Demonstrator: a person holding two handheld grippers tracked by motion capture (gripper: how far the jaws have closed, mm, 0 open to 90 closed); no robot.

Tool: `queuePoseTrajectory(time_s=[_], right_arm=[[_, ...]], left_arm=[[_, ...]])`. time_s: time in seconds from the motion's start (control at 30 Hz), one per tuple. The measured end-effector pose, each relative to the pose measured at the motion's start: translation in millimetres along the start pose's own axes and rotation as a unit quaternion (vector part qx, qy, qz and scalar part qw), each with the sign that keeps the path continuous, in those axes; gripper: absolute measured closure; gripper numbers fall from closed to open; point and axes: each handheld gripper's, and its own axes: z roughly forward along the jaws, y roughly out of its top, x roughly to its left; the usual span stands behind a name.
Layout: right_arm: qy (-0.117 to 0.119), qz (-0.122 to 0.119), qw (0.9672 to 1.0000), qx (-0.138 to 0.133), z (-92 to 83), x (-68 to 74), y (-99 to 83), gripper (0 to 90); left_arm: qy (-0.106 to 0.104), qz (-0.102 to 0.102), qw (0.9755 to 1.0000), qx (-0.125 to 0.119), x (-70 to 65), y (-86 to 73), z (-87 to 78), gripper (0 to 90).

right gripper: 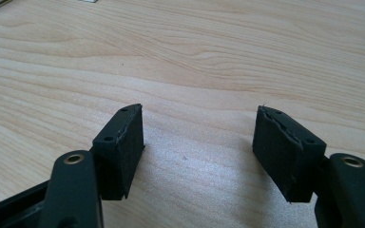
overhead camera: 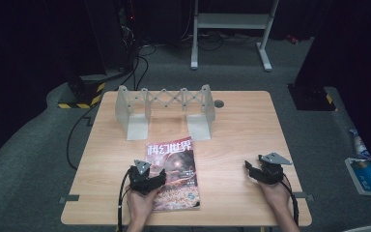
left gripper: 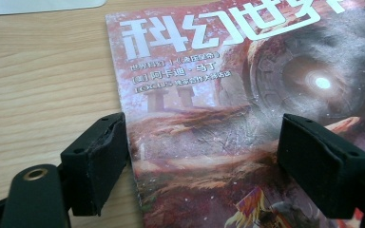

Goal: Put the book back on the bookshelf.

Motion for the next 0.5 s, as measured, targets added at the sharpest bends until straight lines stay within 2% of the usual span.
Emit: queuePoseTrajectory(time_s=[0.5], right_arm=[[0.002,-0.002,1.0,0.003,-0.7,-0.4,0.3,35.4]], left_arm=[[-0.028,0.018,0.9994,0.003,-32.1,7.2,11.6,18.3]])
